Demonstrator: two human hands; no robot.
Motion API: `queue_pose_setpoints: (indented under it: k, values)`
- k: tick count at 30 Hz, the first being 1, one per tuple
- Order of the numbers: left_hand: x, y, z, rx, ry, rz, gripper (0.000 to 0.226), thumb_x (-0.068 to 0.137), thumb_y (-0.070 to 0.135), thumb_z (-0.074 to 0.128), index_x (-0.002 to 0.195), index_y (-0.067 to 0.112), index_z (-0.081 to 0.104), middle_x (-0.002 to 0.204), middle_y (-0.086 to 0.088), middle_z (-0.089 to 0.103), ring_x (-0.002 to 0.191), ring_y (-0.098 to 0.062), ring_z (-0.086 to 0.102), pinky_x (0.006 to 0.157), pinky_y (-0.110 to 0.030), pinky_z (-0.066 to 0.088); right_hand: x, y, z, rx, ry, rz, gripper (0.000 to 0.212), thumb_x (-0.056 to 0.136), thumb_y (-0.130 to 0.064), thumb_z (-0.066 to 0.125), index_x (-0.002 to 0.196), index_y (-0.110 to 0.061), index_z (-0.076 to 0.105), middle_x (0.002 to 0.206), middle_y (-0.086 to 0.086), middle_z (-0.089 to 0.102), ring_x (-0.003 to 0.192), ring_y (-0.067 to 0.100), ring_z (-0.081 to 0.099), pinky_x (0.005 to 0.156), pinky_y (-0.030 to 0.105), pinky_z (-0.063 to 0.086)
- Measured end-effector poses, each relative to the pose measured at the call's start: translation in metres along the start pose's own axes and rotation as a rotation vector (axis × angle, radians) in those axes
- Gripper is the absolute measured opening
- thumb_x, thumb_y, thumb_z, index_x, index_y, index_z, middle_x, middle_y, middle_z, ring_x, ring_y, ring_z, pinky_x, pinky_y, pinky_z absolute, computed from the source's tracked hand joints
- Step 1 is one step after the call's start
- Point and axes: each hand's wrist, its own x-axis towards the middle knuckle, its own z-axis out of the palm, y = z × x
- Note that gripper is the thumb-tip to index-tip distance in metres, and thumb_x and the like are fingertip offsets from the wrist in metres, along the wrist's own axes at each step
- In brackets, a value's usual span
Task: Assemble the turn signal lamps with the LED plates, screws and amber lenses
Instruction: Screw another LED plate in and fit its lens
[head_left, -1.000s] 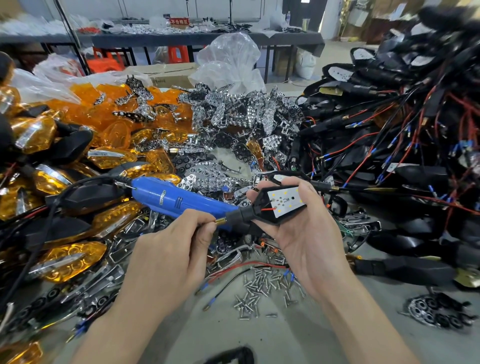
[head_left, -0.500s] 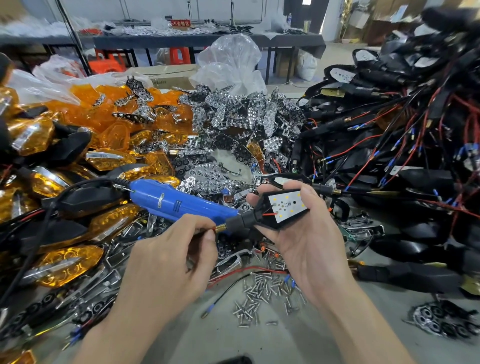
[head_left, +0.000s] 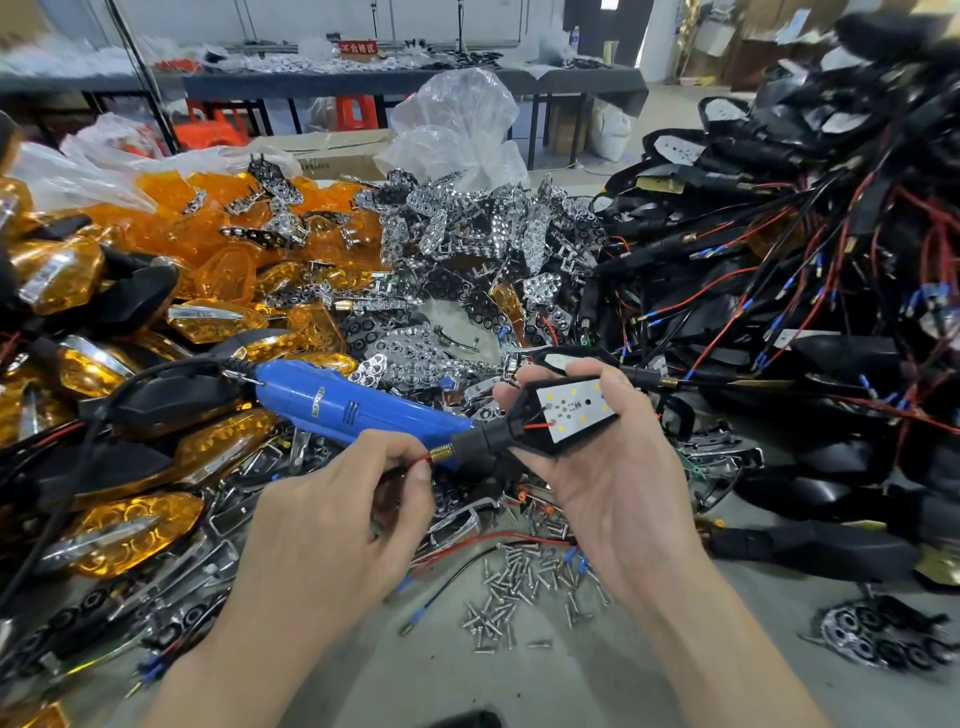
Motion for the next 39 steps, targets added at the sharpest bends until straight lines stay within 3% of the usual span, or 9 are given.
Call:
queue_pose_setpoints:
  k: [6, 11, 15, 18, 22, 34, 39]
  values:
    - [-0.0008, 0.0009, 0.0018, -0.02, 0.041, -0.001, 0.024, 0.094, 0.033, 0.049, 0.089, 0.018, 0.066, 0.067, 0.016, 0.062, 0.049, -0.01, 0.051, 0.052, -0.03, 0.042, 0.0002, -0.0002, -0.0015, -0.022, -0.004, -0.006, 0.023, 0.093, -0.03, 0.05, 0.107, -0.012, 0.055, 0.105, 0.016, 0.074, 0.103, 0.037, 0.074, 0.078, 0.04, 0.061]
    - [0.0009, 0.0018, 0.0016, -0.033, 0.04, -0.01, 0.024, 0.095, 0.032, 0.049, 0.091, 0.015, 0.066, 0.068, 0.021, 0.052, 0.057, -0.002, 0.038, 0.05, -0.025, 0.039, 0.0002, 0.0006, -0.0013, -0.029, -0.006, 0.001, 0.021, 0.094, -0.029, 0.049, 0.106, -0.013, 0.055, 0.104, 0.016, 0.074, 0.104, 0.036, 0.073, 0.08, 0.042, 0.062]
    - [0.0003, 0.0009, 0.0003, -0.023, 0.025, -0.009, 0.025, 0.095, 0.032, 0.048, 0.09, 0.016, 0.066, 0.068, 0.021, 0.052, 0.052, -0.005, 0.041, 0.047, -0.026, 0.04, -0.0015, 0.0004, -0.0005, -0.036, -0.012, 0.02, 0.019, 0.094, -0.029, 0.05, 0.103, -0.015, 0.058, 0.108, 0.016, 0.073, 0.107, 0.037, 0.072, 0.081, 0.041, 0.061]
    - [-0.0006, -0.0005, -0.0004, -0.026, 0.017, -0.005, 0.026, 0.095, 0.033, 0.048, 0.089, 0.016, 0.066, 0.067, 0.019, 0.056, 0.046, -0.007, 0.045, 0.048, -0.028, 0.041, -0.0017, 0.0012, -0.0005, -0.055, -0.025, 0.004, 0.009, 0.094, -0.016, 0.055, 0.1, -0.016, 0.061, 0.109, 0.018, 0.073, 0.109, 0.039, 0.071, 0.083, 0.043, 0.061]
    - [-0.0015, -0.0014, -0.0001, -0.025, 0.004, -0.008, 0.025, 0.095, 0.033, 0.048, 0.09, 0.016, 0.066, 0.067, 0.02, 0.055, 0.047, -0.002, 0.04, 0.049, -0.028, 0.041, -0.0018, 0.0027, -0.001, -0.063, -0.032, -0.014, 0.019, 0.088, -0.008, 0.052, 0.095, -0.019, 0.066, 0.109, 0.018, 0.073, 0.108, 0.039, 0.072, 0.082, 0.043, 0.061]
    - [0.001, -0.0004, -0.0004, -0.032, -0.034, -0.016, 0.023, 0.094, 0.034, 0.047, 0.088, 0.02, 0.063, 0.066, 0.02, 0.054, 0.047, 0.002, 0.034, 0.041, -0.025, 0.041, 0.0008, 0.0011, -0.0024, -0.062, -0.033, -0.031, 0.018, 0.091, -0.016, 0.05, 0.097, -0.018, 0.067, 0.106, 0.019, 0.072, 0.105, 0.04, 0.072, 0.084, 0.046, 0.061]
    - [0.0005, -0.0008, 0.0004, -0.046, -0.027, -0.025, 0.02, 0.093, 0.035, 0.047, 0.087, 0.022, 0.061, 0.063, 0.021, 0.052, 0.048, -0.004, 0.041, 0.048, -0.025, 0.039, 0.0015, 0.0016, -0.0029, -0.062, -0.017, -0.029, 0.019, 0.09, -0.015, 0.05, 0.094, -0.019, 0.068, 0.104, 0.019, 0.072, 0.103, 0.041, 0.072, 0.082, 0.045, 0.061]
